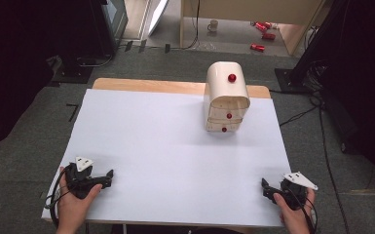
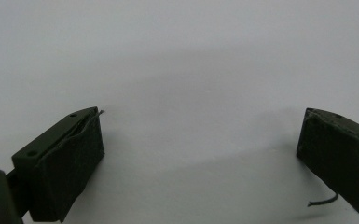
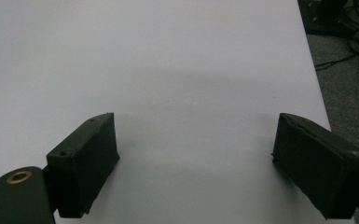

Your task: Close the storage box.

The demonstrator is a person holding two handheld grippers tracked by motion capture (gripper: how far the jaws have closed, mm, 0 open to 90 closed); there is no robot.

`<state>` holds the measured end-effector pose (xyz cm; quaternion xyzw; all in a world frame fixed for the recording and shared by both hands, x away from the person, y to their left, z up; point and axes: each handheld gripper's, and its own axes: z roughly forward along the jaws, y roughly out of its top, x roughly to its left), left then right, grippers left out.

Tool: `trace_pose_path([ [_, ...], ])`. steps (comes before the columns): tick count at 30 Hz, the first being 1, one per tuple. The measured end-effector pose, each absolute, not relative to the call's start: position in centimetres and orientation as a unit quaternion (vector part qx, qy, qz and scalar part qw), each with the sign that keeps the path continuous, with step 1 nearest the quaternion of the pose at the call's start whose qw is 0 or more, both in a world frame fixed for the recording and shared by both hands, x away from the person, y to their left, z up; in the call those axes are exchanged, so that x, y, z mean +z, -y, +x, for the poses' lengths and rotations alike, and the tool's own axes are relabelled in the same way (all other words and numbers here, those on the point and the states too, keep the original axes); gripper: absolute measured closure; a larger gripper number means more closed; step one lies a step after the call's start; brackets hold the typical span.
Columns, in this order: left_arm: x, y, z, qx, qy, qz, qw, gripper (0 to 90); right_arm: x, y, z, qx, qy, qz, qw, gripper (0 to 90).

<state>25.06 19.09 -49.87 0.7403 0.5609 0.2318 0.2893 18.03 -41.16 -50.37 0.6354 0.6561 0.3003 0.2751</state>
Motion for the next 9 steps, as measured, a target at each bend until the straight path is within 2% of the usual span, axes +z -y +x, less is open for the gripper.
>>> trace_pose_path([
  [9, -49.86, -19.11, 25.06, 0.231, -0.561, 0.740, 0.290, 0.3, -50.34, 40.96, 17.98, 0.295, -0.657, 0.633, 0.284, 13.6],
])
